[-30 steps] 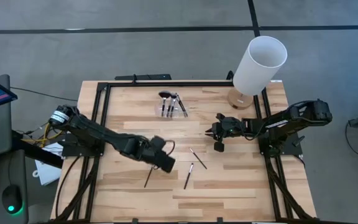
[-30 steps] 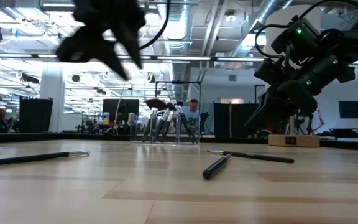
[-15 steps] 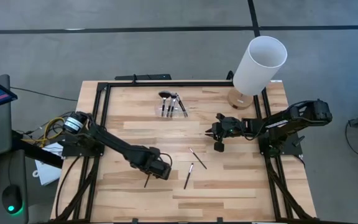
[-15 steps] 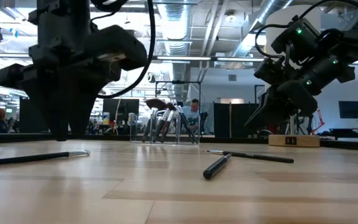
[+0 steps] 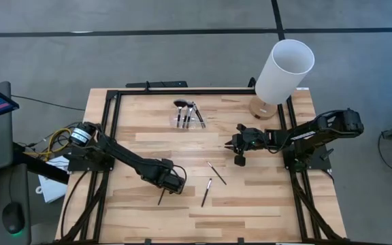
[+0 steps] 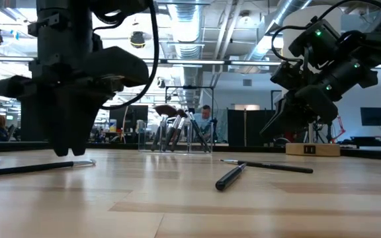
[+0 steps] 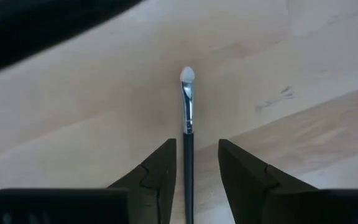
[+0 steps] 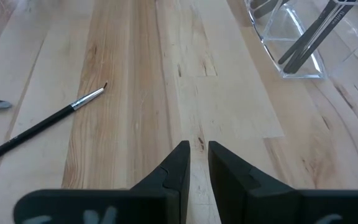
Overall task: Pick & Place Makeup Supplies
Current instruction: Put the makeup brush into the transparent organizer
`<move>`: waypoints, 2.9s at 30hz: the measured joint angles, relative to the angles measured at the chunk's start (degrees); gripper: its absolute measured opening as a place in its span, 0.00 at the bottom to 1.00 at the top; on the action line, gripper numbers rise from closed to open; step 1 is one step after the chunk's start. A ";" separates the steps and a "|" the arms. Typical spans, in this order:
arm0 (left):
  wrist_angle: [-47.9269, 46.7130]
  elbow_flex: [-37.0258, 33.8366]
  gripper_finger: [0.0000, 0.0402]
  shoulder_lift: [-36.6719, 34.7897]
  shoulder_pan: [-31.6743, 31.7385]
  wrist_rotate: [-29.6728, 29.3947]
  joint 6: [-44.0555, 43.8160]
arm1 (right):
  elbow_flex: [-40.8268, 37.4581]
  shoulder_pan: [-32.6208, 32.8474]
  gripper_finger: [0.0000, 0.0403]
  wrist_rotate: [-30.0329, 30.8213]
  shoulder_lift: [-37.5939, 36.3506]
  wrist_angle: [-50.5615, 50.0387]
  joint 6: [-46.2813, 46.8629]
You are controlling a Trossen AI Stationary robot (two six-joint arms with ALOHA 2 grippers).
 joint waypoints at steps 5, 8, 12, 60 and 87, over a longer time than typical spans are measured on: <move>-0.11 -0.07 0.29 0.02 0.02 -1.03 0.26 | 0.00 0.00 0.13 0.01 0.00 0.00 0.01; -0.32 -0.18 0.29 0.02 0.02 -1.07 0.34 | 0.00 0.00 0.13 0.01 0.00 0.00 0.01; -0.27 -1.34 0.29 0.02 0.00 -1.23 0.23 | 0.00 0.00 0.13 0.01 0.00 0.00 0.00; 0.80 -4.30 0.03 -5.20 -0.18 -10.57 8.19 | 0.00 0.00 0.13 0.06 0.00 0.09 -0.14; 44.16 -4.18 0.04 -13.20 10.71 -40.07 50.85 | 0.00 -0.24 0.13 -16.01 0.00 18.56 3.88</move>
